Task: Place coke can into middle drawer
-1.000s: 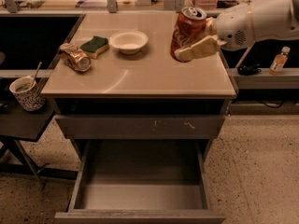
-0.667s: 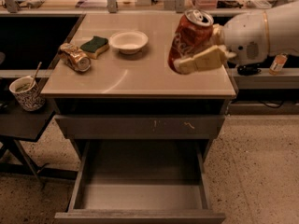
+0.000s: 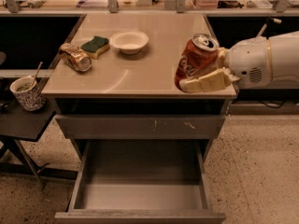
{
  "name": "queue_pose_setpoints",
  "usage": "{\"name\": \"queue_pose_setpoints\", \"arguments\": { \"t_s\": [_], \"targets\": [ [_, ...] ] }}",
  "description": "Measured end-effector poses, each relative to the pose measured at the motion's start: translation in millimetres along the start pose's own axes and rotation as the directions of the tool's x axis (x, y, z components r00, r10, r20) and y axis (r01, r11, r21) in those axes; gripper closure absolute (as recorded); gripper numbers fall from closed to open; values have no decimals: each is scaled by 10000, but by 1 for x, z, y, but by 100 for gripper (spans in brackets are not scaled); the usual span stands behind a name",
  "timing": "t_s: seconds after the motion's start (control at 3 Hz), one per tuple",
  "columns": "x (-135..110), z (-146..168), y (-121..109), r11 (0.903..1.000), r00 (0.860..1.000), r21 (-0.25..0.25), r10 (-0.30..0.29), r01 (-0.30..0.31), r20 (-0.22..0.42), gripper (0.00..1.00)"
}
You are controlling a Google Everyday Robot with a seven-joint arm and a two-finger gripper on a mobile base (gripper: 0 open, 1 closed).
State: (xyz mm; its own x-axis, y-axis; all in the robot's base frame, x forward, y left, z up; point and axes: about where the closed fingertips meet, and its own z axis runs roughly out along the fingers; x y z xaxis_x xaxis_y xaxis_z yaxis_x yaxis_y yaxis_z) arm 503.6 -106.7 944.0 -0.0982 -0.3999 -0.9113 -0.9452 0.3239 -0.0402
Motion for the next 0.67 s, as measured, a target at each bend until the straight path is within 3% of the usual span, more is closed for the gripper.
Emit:
{"name": "queue_pose_setpoints", "arguments": {
  "t_s": [0.33,0.67],
  "targets": [
    [59,24,-5,9981,9997,605,-115,129,-228,100],
    [140,64,-12,9926,9973,1106,564,-509,-470,100]
  ]
}}
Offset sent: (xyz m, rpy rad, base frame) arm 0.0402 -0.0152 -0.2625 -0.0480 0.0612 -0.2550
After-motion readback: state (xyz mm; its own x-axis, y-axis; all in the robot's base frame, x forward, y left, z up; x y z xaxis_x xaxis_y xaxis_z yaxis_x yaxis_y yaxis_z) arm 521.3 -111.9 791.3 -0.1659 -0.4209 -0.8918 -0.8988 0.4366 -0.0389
